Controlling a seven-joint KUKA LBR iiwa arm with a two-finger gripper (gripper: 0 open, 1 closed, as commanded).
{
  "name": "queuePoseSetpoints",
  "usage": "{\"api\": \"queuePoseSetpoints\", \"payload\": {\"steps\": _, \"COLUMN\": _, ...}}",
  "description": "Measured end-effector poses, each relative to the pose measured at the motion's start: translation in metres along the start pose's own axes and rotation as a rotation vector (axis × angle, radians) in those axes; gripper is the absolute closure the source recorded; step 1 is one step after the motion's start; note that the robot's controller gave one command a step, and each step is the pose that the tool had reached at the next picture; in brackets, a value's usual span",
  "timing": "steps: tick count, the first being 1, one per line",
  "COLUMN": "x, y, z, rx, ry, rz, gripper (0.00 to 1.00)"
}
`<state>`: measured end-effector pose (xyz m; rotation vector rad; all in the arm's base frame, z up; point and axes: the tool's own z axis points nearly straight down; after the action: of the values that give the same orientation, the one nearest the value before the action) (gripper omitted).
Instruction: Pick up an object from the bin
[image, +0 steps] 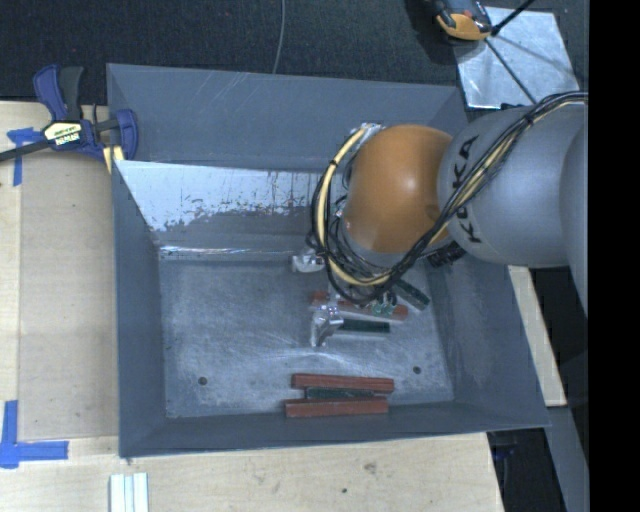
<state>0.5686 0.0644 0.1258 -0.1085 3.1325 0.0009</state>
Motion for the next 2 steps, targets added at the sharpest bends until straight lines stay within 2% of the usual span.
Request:
{"api": "queuePoseSetpoints", "payload": {"steps": 1, "x": -0.014, "y": -0.022, "z": 0.026, "rx": 0.000, "ry": 0.009, "rz": -0.112, "gripper": 0.00}}
{"api": "queuePoseSetpoints", "payload": {"steps": 2, "x": 0.003, "y": -0.064, "z": 0.048, "rx": 0.000, "ry": -0.017, "rz": -0.070, "gripper": 1.00}}
